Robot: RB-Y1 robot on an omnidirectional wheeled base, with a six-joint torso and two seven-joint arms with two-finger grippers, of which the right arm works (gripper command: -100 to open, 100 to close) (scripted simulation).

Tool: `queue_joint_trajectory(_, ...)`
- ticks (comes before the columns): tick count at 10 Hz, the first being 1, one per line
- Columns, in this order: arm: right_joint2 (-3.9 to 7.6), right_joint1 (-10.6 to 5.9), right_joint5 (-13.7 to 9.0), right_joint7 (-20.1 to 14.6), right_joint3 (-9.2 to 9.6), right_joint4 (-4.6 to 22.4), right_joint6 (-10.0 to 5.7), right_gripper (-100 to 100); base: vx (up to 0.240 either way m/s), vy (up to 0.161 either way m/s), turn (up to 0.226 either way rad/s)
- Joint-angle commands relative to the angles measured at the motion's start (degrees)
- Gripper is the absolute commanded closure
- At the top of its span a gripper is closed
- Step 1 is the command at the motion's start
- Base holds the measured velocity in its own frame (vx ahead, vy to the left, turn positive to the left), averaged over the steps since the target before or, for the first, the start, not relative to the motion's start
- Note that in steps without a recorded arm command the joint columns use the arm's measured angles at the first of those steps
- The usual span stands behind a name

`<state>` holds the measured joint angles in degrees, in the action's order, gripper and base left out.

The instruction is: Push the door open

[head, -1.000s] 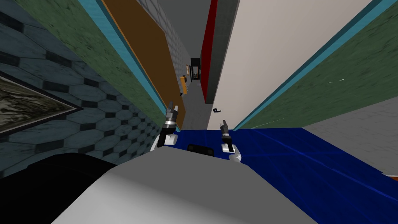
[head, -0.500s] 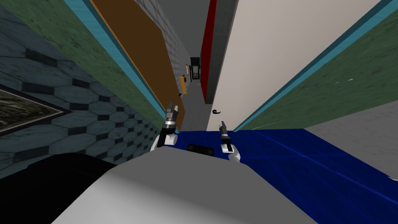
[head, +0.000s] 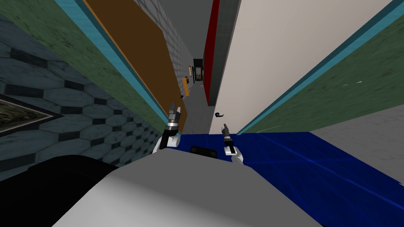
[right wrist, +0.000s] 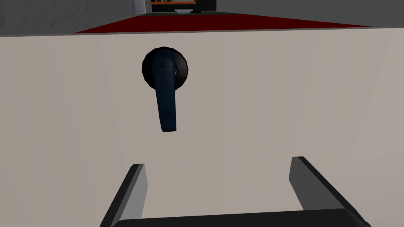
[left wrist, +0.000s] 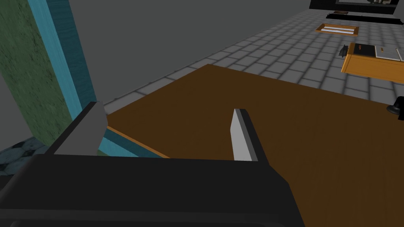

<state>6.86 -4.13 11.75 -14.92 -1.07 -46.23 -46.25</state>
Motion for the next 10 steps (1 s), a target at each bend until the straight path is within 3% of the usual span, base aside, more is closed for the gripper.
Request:
queue_joint_trajectory(1,0.19,-0.78,0.33,-0.37,-0.02,2.09,-0.51,-100,0.1,-0.026,0.004)
queue_joint_trajectory(8,0.37,-3.84,1.63,-1.38,-0.09,9.92,-1.96,-100,0.093,-0.02,0.002)
queue_joint_trajectory(10,0.24,-3.53,1.39,-1.05,-0.23,9.32,-1.91,-100,0.087,-0.001,0.017)
